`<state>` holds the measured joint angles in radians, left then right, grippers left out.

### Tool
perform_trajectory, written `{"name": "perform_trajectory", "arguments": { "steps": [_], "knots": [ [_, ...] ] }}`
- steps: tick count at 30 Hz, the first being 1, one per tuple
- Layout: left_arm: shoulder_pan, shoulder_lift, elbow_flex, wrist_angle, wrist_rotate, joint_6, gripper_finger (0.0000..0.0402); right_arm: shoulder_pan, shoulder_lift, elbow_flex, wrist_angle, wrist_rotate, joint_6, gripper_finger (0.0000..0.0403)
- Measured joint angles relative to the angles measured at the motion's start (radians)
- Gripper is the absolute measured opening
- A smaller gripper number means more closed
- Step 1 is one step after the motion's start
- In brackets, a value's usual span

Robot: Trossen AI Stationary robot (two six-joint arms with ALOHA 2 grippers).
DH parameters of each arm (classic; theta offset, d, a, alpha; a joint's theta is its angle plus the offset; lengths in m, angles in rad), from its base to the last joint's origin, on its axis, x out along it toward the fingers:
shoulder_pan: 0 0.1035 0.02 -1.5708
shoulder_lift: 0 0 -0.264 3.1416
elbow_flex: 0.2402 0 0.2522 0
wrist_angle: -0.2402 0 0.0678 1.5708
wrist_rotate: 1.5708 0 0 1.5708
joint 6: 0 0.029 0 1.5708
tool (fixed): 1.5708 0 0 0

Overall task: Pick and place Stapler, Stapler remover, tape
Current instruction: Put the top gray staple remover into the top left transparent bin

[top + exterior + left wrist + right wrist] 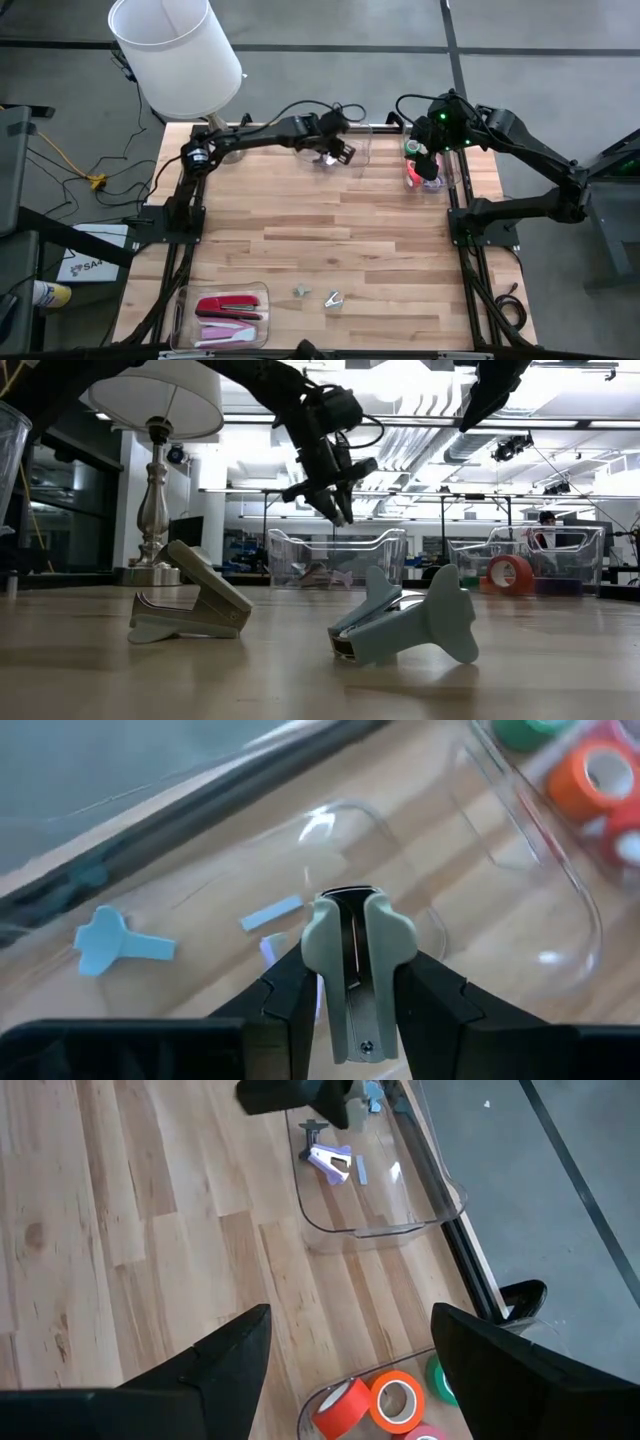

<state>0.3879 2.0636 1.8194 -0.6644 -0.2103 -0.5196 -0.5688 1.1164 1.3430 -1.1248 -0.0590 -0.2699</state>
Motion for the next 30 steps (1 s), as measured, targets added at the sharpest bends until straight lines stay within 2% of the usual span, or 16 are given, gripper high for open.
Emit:
{"name": "perform_trajectory", "arguments": {
  "steps": [10, 20, 25, 30],
  "knots": [
    [0.044, 0.001, 0.000, -0.014, -0.033, -0.248, 0.0108, 0.000, 0.000, 0.000, 0.015, 0.004, 0.003, 0.0267],
    [0.065, 0.071, -0.001, -0.009, -0.007, -0.277, 0.0108, 0.000, 0.000, 0.000, 0.030, 0.004, 0.030, 0.0266],
    [0.064, 0.071, 0.000, -0.012, -0.083, -0.297, 0.0108, 0.000, 0.000, 0.000, 0.030, 0.004, 0.044, 0.0268],
    [0.070, 0.078, 0.000, -0.015, -0.078, -0.301, 0.0108, 0.000, 0.000, 0.000, 0.029, 0.003, 0.053, 0.0266]
  ]
}}
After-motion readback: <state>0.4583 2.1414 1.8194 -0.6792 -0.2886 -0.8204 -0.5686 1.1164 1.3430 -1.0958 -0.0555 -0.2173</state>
